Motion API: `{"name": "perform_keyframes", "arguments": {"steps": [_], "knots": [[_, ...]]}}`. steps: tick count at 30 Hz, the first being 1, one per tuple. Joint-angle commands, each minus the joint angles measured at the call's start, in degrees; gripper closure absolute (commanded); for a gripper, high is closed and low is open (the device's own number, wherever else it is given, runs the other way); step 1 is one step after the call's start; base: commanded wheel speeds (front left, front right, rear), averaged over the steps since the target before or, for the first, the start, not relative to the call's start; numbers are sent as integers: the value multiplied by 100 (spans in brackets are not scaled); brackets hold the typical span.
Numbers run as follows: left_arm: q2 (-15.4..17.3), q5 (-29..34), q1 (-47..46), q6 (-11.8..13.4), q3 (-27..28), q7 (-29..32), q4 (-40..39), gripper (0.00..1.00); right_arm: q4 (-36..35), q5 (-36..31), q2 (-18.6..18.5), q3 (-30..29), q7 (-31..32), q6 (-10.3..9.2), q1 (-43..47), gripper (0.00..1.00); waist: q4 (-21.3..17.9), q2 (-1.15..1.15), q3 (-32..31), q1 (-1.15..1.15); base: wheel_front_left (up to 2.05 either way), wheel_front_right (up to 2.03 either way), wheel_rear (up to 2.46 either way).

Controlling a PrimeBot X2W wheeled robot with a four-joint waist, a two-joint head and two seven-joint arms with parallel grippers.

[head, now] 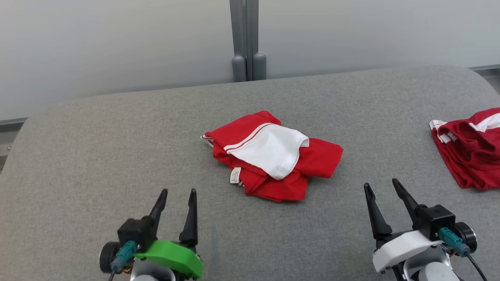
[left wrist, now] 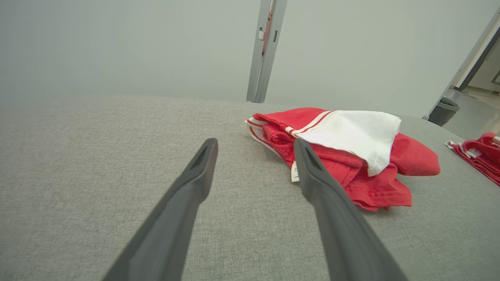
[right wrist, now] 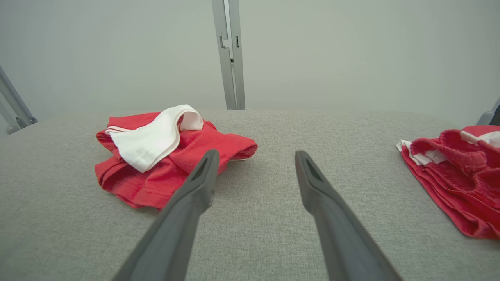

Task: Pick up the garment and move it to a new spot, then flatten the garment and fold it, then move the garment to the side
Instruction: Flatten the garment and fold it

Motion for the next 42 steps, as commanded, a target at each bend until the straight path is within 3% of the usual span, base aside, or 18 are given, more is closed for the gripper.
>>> {"name": "perform_keyframes", "arguments": {"steps": [1, 10, 14, 30, 42], "knots": [[-2, -117, -224, -68, -120, 95, 94, 0, -7, -31, -19, 9, -28, -9, -95, 0, -47, 0, 83, 0, 0, 0, 0], [3, -2014, -1562, -238, -1101, 992, 834, 0, -46, -33, -21, 198, -28, -9, -379, 0, -357, 0, 526, 0, 0, 0, 0], [5, -2637, -2161, -251, -1446, 1235, 1553, 0, -61, -26, -19, 267, -28, -9, -517, 0, -638, 0, 779, 0, 0, 0, 0], [6, -3463, -3144, -230, -1863, 1040, 2831, 0, -123, -2, -19, 253, -28, -9, -596, 0, -1032, 0, 1114, 0, 0, 0, 0], [6, -3587, -3588, -234, -2181, 597, 2859, 0, -148, 43, -19, 291, -28, -9, -626, 0, -1031, 0, 1152, 0, 0, 0, 0]]}}
